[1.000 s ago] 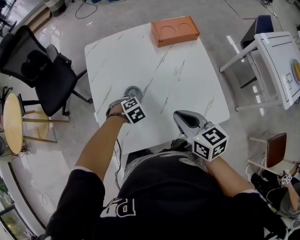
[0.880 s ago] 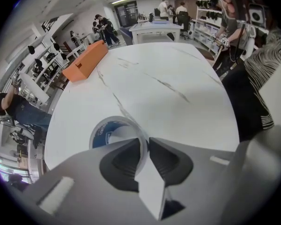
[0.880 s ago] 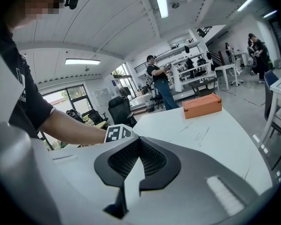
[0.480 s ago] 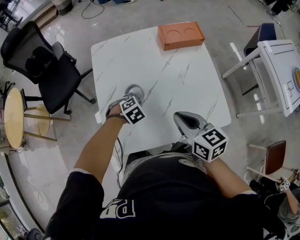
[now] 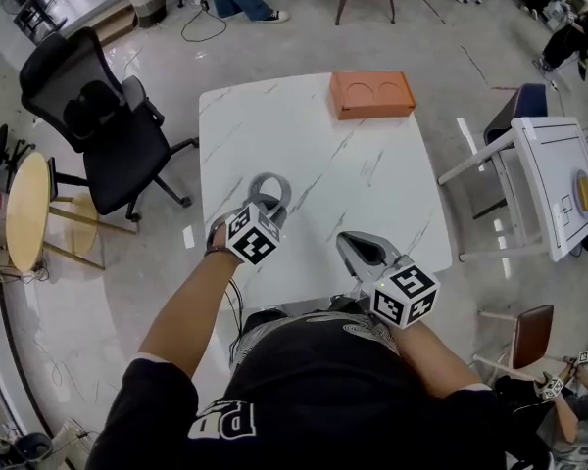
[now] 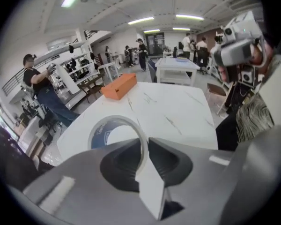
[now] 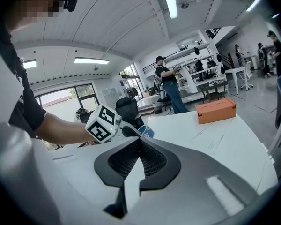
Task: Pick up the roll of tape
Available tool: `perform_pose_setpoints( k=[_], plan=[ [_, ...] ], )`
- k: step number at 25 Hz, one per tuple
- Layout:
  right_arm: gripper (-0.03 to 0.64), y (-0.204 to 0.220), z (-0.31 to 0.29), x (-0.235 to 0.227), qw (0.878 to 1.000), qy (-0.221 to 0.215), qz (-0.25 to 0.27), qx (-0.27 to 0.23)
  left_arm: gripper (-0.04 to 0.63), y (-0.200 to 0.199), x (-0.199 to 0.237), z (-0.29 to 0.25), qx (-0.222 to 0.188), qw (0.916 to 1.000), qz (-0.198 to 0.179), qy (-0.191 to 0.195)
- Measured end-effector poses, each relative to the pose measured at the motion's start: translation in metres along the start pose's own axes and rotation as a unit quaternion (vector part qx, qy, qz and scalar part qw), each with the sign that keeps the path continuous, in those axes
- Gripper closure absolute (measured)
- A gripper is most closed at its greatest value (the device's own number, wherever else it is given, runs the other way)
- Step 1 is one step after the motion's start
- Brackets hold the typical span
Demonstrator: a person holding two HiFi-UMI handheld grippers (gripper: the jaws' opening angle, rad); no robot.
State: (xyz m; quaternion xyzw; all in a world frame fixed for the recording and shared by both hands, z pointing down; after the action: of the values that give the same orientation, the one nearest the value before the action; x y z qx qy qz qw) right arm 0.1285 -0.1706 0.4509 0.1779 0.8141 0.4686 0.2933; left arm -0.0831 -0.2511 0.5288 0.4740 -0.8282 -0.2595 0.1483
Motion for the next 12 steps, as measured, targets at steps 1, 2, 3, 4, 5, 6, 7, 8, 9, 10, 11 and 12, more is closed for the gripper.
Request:
perform_pose_setpoints(
  k=[1,2,3,4,5,6,7,8,9,10,11,12],
  plan=[
    [0.618,0.000,-0.002,0.002,1.000,-0.002,0.001,0.001,0.483,0.001,-0.001,0.008,-0.018,0.9997,0.018,-0.003],
    [0.618,0.000,-0.004,0.003,1.000,-0.003,0.003,0.002,0.483,0.003,-0.002,0.016,-0.037,0.9986,0.037,-0.007],
    [0.618,0.000,-0.005,0.005,1.000,-0.005,0.004,0.003,0.483,0.006,-0.003,0.024,-0.056,0.9967,0.059,-0.010],
    [0.618,-0.001,-0.006,0.007,1.000,-0.008,0.006,0.004,0.482,0.009,-0.004,0.032,-0.075,0.9937,0.082,-0.013],
    [0.618,-0.002,-0.008,0.008,1.000,-0.010,0.008,0.005,0.482,0.013,-0.006,0.040,-0.094,0.9899,0.105,-0.015],
    [0.618,-0.004,-0.009,0.009,1.000,-0.012,0.010,0.005,0.483,0.017,-0.007,0.047,-0.111,0.9856,0.126,-0.016],
    [0.618,-0.005,-0.011,0.011,1.000,-0.015,0.013,0.005,0.483,0.022,-0.008,0.053,-0.128,0.9811,0.145,-0.015],
    [0.618,-0.006,-0.013,0.012,1.000,-0.017,0.015,0.005,0.483,0.027,-0.010,0.059,-0.144,0.9762,0.161,-0.014],
    [0.618,-0.008,-0.014,0.013,1.000,-0.019,0.017,0.005,0.483,0.030,-0.012,0.065,-0.160,0.9712,0.176,-0.012],
    [0.618,-0.009,-0.016,0.015,1.000,-0.021,0.019,0.004,0.483,0.033,-0.015,0.071,-0.175,0.9662,0.189,-0.011],
    [0.618,-0.011,-0.017,0.016,1.000,-0.022,0.021,0.003,0.483,0.034,-0.017,0.078,-0.189,0.9613,0.200,-0.010],
    [0.618,-0.013,-0.018,0.017,0.999,-0.023,0.024,0.001,0.483,0.036,-0.019,0.084,-0.204,0.9562,0.210,-0.010]
  ],
)
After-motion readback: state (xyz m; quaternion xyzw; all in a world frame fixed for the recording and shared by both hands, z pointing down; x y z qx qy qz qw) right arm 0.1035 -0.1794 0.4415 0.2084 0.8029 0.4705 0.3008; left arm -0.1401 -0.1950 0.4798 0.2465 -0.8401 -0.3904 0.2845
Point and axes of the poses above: the fingertips, and each gripper's own axes: z backward along the fingers, x to its left, y out of its underside, the point moved 9 cm from there along z, backward along the fingers, and after that the axes turned 8 degrees about y, right-handed, at the moved point
